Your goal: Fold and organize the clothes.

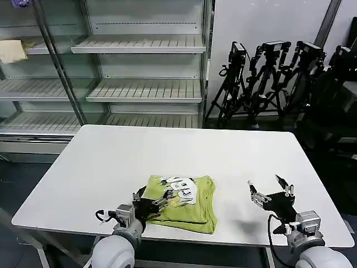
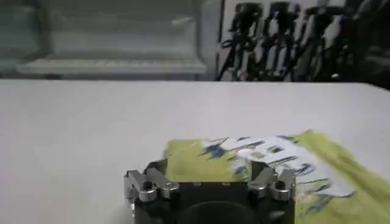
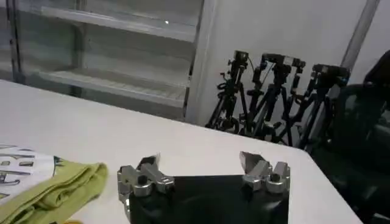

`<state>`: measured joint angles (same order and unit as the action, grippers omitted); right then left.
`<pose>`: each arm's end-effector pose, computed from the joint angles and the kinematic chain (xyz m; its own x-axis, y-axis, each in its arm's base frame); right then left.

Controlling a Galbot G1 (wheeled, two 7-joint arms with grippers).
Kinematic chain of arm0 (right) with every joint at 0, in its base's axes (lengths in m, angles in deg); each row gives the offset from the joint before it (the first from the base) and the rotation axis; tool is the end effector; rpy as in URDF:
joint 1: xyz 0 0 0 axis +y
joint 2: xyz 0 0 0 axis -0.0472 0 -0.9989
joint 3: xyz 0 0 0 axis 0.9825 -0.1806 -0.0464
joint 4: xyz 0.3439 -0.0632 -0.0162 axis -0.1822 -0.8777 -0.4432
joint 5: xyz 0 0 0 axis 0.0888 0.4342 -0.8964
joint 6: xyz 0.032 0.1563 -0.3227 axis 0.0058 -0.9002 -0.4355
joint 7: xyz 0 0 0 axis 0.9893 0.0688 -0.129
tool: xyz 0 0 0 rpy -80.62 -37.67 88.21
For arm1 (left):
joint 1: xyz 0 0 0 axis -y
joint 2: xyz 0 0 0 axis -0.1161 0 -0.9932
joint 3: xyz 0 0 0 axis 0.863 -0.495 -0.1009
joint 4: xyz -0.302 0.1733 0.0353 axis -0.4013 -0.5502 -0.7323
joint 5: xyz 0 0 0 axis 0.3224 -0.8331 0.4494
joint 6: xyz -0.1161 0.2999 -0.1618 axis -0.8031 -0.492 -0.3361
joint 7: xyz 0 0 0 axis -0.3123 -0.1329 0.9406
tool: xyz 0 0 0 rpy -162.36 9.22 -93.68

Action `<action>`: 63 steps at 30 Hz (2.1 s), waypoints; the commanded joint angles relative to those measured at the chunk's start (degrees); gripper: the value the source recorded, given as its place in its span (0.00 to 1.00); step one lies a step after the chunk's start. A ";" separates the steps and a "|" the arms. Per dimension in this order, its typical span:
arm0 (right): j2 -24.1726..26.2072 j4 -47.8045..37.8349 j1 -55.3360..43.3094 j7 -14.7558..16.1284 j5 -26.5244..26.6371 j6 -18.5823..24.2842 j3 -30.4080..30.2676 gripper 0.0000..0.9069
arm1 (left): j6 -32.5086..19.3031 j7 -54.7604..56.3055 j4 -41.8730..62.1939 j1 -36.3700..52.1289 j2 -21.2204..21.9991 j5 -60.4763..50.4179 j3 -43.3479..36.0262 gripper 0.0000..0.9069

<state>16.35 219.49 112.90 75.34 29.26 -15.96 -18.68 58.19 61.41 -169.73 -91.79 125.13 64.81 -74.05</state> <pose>0.2033 -0.0820 -0.1849 -0.9715 -0.0797 0.2231 -0.1222 0.9754 -0.1836 0.2529 -0.0392 -0.2467 -0.8896 0.1889 0.4159 0.1916 0.9808 -0.0357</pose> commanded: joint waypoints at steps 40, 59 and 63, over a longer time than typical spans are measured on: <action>0.05 0.60 0.10 0.11 0.63 0.51 0.69 1.00 | 0.52 -25.36 -2.18 -8.66 -23.95 -12.10 44.53 0.01; 0.89 0.61 0.05 0.00 0.26 0.16 0.33 1.00 | -0.86 -18.52 -16.16 -4.92 2.05 -25.70 -13.46 0.01; 1.34 0.64 -0.88 -0.02 0.38 0.08 0.35 1.00 | -5.81 -19.34 -6.16 -4.41 8.61 -38.49 -22.41 0.01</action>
<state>17.38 220.15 112.93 75.40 29.58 -15.76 -18.24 57.57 41.67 -183.76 -97.13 117.70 47.01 -68.52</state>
